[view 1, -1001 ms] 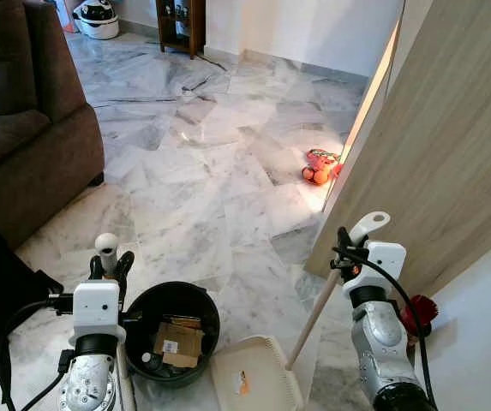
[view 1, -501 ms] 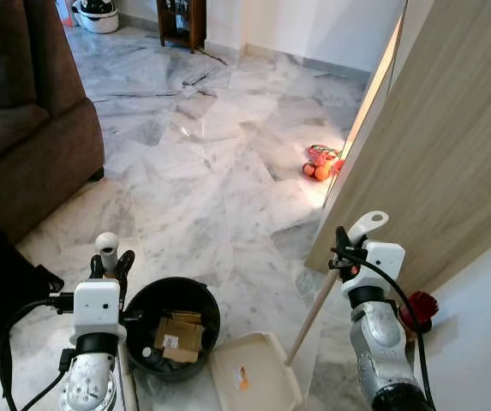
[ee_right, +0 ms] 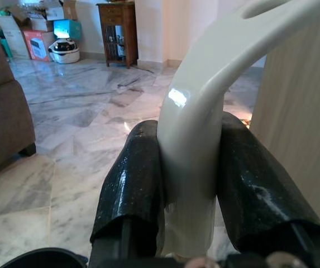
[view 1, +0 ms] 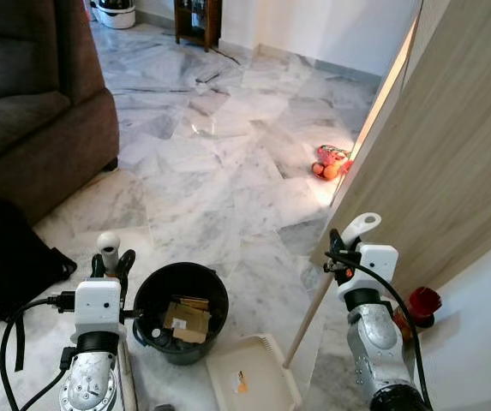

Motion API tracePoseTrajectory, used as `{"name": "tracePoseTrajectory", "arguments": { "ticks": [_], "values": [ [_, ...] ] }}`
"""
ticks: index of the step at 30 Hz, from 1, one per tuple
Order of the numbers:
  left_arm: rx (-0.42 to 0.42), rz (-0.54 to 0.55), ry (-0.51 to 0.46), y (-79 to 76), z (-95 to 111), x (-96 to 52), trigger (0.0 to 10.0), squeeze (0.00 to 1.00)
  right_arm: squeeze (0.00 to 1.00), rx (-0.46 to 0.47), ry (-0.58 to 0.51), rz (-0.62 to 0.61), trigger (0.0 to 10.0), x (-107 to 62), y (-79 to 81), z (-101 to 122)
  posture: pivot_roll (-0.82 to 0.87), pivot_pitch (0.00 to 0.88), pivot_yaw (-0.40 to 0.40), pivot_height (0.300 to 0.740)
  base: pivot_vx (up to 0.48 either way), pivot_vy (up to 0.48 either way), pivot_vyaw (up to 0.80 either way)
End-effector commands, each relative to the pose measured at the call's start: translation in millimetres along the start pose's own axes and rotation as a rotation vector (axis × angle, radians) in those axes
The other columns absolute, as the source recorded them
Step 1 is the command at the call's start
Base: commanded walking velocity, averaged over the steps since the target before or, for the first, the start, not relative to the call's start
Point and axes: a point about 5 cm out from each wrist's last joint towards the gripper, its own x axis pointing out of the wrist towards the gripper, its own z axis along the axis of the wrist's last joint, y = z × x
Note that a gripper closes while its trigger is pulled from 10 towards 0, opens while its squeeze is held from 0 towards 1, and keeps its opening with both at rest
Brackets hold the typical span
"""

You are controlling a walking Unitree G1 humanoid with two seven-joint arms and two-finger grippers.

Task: Sweep floor

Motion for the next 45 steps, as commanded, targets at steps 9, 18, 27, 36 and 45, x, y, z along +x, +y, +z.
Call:
{"name": "tracePoseTrajectory", "arguments": {
  "ticks": [9,18,27,36,45],
  "values": [
    [0.006,-0.017,-0.037,-5.9,3.9,2.1,10.0,0.0,0.0,-0.001,-0.019,-0.002,10.0,-0.3,-1.1,1.4,0.19,0.056,-0.087,0.74,-0.268,0.0,0.0],
    [0.005,-0.014,-0.039,-6.9,3.6,2.3,10.0,0.0,0.0,-0.002,-0.022,0.001,10.0,0.7,-1.3,2.1,0.18,0.062,-0.092,0.74,-0.269,0.0,0.0],
    [0.005,-0.013,-0.04,-7.0,3.6,2.5,10.0,0.0,0.0,0.003,-0.006,-0.004,10.0,0.3,-1.3,-0.1,0.18,0.068,-0.093,0.74,-0.27,0.0,0.0],
    [0.007,-0.015,-0.04,-6.9,3.4,2.3,10.0,0.0,0.0,0.013,0.003,-0.018,10.0,0.4,-2.5,-1.5,0.18,0.075,-0.093,0.74,-0.269,0.0,0.0],
    [0.009,-0.013,-0.039,-7.3,3.2,2.2,10.0,0.0,0.0,0.016,0.017,-0.022,10.0,0.8,-2.6,-3.1,0.18,0.077,-0.094,0.74,-0.12,0.0,-0.5]
  ]
}}
